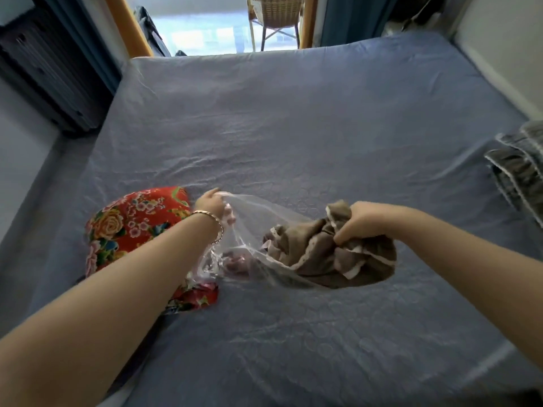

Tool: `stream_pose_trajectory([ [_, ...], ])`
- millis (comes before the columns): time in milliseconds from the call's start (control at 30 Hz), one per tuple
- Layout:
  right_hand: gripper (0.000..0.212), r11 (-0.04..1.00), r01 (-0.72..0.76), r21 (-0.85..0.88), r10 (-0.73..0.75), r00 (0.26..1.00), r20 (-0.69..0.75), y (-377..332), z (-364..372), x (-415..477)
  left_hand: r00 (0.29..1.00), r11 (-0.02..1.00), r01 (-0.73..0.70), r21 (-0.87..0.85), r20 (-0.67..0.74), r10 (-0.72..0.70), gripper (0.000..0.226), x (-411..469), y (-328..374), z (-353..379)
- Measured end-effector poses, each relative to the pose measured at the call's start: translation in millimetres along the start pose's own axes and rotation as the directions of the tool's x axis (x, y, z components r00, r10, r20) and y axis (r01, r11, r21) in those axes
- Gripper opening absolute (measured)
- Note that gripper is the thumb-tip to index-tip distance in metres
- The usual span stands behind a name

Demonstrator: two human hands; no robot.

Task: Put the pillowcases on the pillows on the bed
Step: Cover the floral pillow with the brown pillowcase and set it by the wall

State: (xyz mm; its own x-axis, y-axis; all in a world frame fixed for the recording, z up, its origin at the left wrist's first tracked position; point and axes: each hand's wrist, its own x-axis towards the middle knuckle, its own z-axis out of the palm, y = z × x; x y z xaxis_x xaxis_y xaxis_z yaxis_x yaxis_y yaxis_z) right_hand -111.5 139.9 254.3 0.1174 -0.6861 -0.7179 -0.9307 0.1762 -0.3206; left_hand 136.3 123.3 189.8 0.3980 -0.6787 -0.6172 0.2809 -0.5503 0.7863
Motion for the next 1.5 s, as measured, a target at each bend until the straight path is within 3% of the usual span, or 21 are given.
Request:
stream_pose_trajectory([
  [33, 0.010, 0.944, 0.055, 0.325, -0.035, 0.997, -0.066, 7.6, -4.3, 5.6, 0.997, 0.995, -0.077, 0.063, -0.019, 0.078, 0.026, 10.0, 6.8, 8.1],
  [67, 0.006, 0.799, 0.118, 0.589, -0.055, 0.991, -0.124, 9.6, -4.7, 8.9, 0.986, 0.974, -0.150, 0.169, -0.041, 0.159, 0.031, 17.0, 11.5, 5.9],
  [133, 0.013, 0.410, 0.186, 0.893, -0.104, 0.982, -0.156, 12.7, -6.6, 12.4, 0.966, 0.883, -0.226, 0.411, -0.020, 0.257, 0.044, 21.4, 18.2, 0.0],
  [233, 0.027, -0.091, 0.212, 0.973, -0.342, 0.911, -0.230, 9.6, -7.6, 17.8, 0.985, 0.745, -0.152, 0.650, 0.036, 0.170, 0.072, 22.7, 15.0, -9.7],
  [333, 0.052, -0.234, 0.175, 0.956, -0.363, 0.897, -0.253, 7.1, -1.4, 31.8, 0.986, 0.556, -0.071, 0.828, -0.025, 0.163, 0.078, 11.4, 8.9, -5.8],
  [400, 0.044, -0.216, 0.153, 0.964, -0.335, 0.916, -0.220, 3.5, 7.8, 41.6, 0.989, 0.655, -0.146, 0.742, 0.085, 0.124, 0.057, -5.0, 7.4, 4.7],
  [433, 0.035, -0.209, 0.143, 0.967, -0.309, 0.929, -0.204, 1.2, 12.5, 45.9, 0.987, 0.799, -0.115, 0.590, 0.158, 0.025, 0.048, -16.1, 8.3, 11.7],
  [467, 0.029, -0.214, 0.128, 0.968, -0.288, 0.939, -0.188, -1.7, 15.9, 47.6, 0.959, 0.910, 0.028, 0.413, 0.247, -0.141, 0.047, -30.9, 9.5, 20.7],
  [533, 0.027, -0.209, 0.115, 0.971, -0.287, 0.942, -0.173, -7.4, 20.9, 48.5, 0.844, 0.931, 0.291, 0.219, 0.400, -0.358, 0.043, -54.8, 7.8, 34.7],
  [600, 0.026, -0.176, 0.115, 0.978, -0.283, 0.945, -0.162, -9.2, 20.0, 44.8, 0.811, 0.929, 0.347, 0.129, 0.456, -0.366, 0.027, -53.1, -4.7, 48.2],
  [700, 0.026, -0.022, 0.124, 0.992, -0.088, 0.988, -0.126, 3.5, 10.4, 40.0, 0.917, 0.966, 0.257, 0.030, 0.308, -0.253, 0.024, -45.8, -10.8, 57.7],
  [800, 0.017, 0.124, 0.163, 0.979, 0.231, 0.954, -0.188, 27.9, 2.6, 41.2, 0.989, 0.983, -0.083, 0.161, 0.136, 0.061, 0.031, -45.5, -12.2, 49.4],
  [900, 0.018, 0.304, 0.145, 0.942, 0.344, 0.905, -0.250, 44.6, 6.1, 41.9, 0.875, 0.797, -0.483, 0.362, 0.186, 0.447, 0.029, -59.8, -16.3, 45.2],
  [1000, 0.020, 0.494, 0.154, 0.856, 0.307, 0.890, -0.337, 49.9, 16.8, 43.2, 0.812, 0.692, -0.580, 0.430, 0.232, 0.536, 0.037, -62.2, -19.4, 42.1],
  [1100, 0.041, 0.624, 0.179, 0.761, 0.276, 0.861, -0.428, 53.0, 21.2, 44.6, 0.815, 0.664, -0.552, 0.504, 0.159, 0.557, 0.039, -59.0, -13.0, 37.9],
  [1200, 0.071, 0.756, 0.122, 0.643, 0.232, 0.869, -0.438, 61.2, 18.6, 41.5, 0.889, 0.718, -0.458, 0.524, 0.279, 0.364, 0.021, -58.9, -0.2, 27.5],
  [1267, 0.080, 0.873, 0.048, 0.484, 0.198, 0.874, -0.445, 67.8, 16.2, 40.8, 0.888, 0.641, -0.444, 0.626, 0.401, 0.224, 0.037, -60.1, 6.6, 16.1],
  [1333, 0.087, 0.964, 0.033, 0.262, 0.097, 0.879, -0.466, 65.0, 17.5, 36.1, 0.822, 0.474, -0.570, 0.672, 0.476, 0.313, 0.034, -63.2, 6.3, 11.7],
  [1367, 0.089, 0.977, 0.119, 0.176, -0.024, 0.885, -0.464, 57.5, 19.9, 32.9, 0.765, 0.428, -0.643, 0.635, 0.517, 0.383, 0.026, -66.8, 2.7, 12.0],
  [1433, 0.087, 0.919, 0.381, 0.098, -0.312, 0.857, -0.410, 36.6, 27.8, 24.0, 0.650, 0.423, -0.759, 0.495, 0.620, 0.440, 0.019, -76.7, -6.9, 19.8],
  [1500, 0.067, 0.845, 0.535, 0.010, -0.494, 0.787, -0.369, 14.7, 36.0, 19.1, 0.511, 0.384, -0.853, 0.354, 0.716, 0.475, 0.022, -86.0, -17.1, 28.3],
])
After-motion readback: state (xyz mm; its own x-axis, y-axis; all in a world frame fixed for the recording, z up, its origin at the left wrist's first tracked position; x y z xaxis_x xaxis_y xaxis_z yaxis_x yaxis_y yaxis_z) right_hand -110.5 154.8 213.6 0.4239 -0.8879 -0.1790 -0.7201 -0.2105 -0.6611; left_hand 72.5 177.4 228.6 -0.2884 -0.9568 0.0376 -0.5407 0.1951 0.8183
